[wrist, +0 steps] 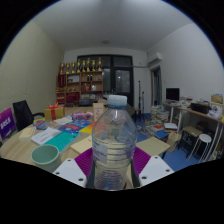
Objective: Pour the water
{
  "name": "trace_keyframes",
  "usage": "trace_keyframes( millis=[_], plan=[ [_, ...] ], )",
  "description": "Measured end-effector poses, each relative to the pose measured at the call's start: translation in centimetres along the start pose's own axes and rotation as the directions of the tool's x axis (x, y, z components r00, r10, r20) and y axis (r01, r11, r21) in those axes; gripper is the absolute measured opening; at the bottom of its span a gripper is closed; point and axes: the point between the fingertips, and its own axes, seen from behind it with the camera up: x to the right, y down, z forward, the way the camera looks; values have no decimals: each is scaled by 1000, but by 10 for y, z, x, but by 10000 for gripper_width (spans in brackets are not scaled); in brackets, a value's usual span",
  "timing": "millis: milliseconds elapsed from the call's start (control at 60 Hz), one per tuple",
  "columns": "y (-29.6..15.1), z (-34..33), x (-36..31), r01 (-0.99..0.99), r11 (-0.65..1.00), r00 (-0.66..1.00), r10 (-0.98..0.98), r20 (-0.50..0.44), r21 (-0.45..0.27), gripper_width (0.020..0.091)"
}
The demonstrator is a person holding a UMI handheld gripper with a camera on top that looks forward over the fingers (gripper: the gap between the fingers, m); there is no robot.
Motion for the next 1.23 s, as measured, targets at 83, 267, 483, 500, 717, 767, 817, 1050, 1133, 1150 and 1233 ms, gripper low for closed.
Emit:
trace_keyframes(
  millis=[83, 267, 483, 500, 717, 767, 817, 1050, 1133, 1150, 1233],
  plan=[
    [1, 4, -1, 19, 1000, 1000, -19, 5, 6, 539],
    [-1, -2, -29, 59, 998, 998, -59, -19, 18, 589],
    [4, -30, -27, 30, 996, 999, -32, -20, -89, 822],
    [4, -33, -27, 33, 995, 999, -35, -22, -97, 857],
    [1, -121, -46, 100, 979, 993, -110, -45, -177, 841],
    [-1, -150, -61, 87, 977, 994, -97, -43, -194, 843],
    [-2, -178, -66, 77, 973, 995, -88, -41, -219, 843],
    [-42, -308, -147, 35, 965, 994, -61, -93, -258, 836],
    [-60, -342, -166, 6, 964, 990, -43, -134, -267, 839],
    [-63, -353, -171, -2, 964, 989, -37, -142, -267, 837],
    [-79, -387, -192, -56, 961, 984, 8, -176, -270, 838]
  ],
)
